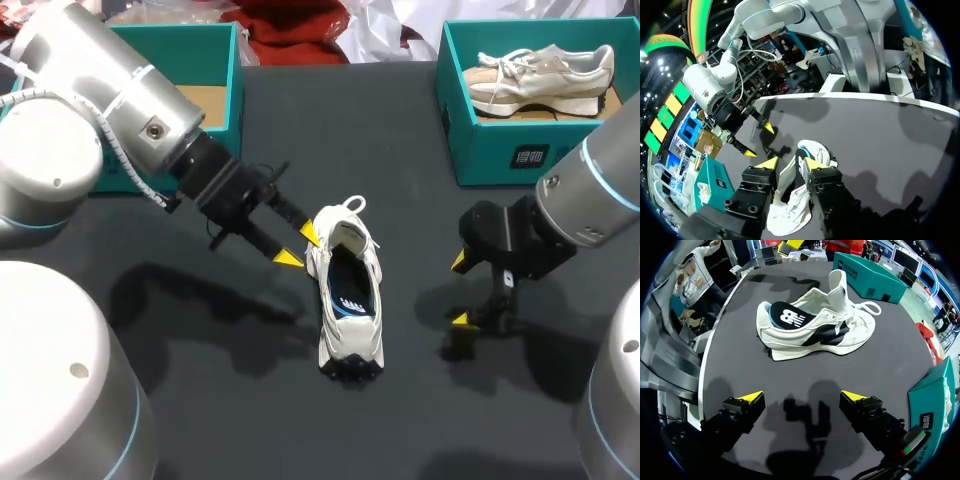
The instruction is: Take the shoe out of the shoebox, open the shoe tongue, remove and reinsert the insole, then place the shoe into the shoebox
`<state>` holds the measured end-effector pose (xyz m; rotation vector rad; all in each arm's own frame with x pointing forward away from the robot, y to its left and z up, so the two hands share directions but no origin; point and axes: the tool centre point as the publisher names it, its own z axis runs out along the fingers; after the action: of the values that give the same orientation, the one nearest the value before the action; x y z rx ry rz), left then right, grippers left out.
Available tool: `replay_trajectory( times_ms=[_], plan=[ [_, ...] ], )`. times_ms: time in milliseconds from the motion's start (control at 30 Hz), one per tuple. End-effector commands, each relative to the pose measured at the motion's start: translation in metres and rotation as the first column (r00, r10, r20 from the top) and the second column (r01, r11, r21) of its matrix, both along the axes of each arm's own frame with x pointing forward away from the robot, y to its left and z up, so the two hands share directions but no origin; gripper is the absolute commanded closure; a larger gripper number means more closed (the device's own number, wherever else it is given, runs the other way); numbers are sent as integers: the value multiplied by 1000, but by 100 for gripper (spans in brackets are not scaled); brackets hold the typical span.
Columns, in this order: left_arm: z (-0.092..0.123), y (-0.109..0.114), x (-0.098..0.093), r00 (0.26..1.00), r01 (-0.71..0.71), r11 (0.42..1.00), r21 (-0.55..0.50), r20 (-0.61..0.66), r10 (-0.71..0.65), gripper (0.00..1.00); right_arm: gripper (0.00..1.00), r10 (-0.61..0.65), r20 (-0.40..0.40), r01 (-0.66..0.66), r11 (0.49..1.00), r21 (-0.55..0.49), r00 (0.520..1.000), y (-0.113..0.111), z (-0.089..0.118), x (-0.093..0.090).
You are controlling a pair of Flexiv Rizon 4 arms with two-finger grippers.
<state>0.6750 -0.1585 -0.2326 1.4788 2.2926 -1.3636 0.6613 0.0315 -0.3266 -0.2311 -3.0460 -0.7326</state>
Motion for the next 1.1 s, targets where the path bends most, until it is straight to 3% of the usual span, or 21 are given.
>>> replay_trajectory(
  times_ms=[33, 300, 467, 533, 567, 1100],
  plan=[
    [3, 1, 5, 997, 77, 992, 100, -14, -76, 71, 0, -1, 3, 1, 1000, -1, 1000, 0, 0, -2],
    [6, 7, 7, 992, 123, 979, 161, -12, -123, 71, 0, -70, 7, 70, 997, -44, 998, -39, 10, -1],
    [9, 12, 7, 984, 171, 957, 232, 0, -176, 71, 0, -87, -14, 86, 994, -64, 996, -47, 10, 1],
    [10, 15, 7, 977, 201, 943, 265, 10, -211, 80, 0, -87, -14, 86, 994, -64, 996, -47, 10, 1],
    [11, 16, 7, 973, 219, 936, 275, 8, -230, 100, 0, -87, -14, 86, 994, -64, 996, -47, 10, 1],
    [12, 19, 7, 962, 264, 923, 279, -11, -272, 100, 0, -87, -14, 86, 994, -64, 996, -47, 10, 1]
  ],
)
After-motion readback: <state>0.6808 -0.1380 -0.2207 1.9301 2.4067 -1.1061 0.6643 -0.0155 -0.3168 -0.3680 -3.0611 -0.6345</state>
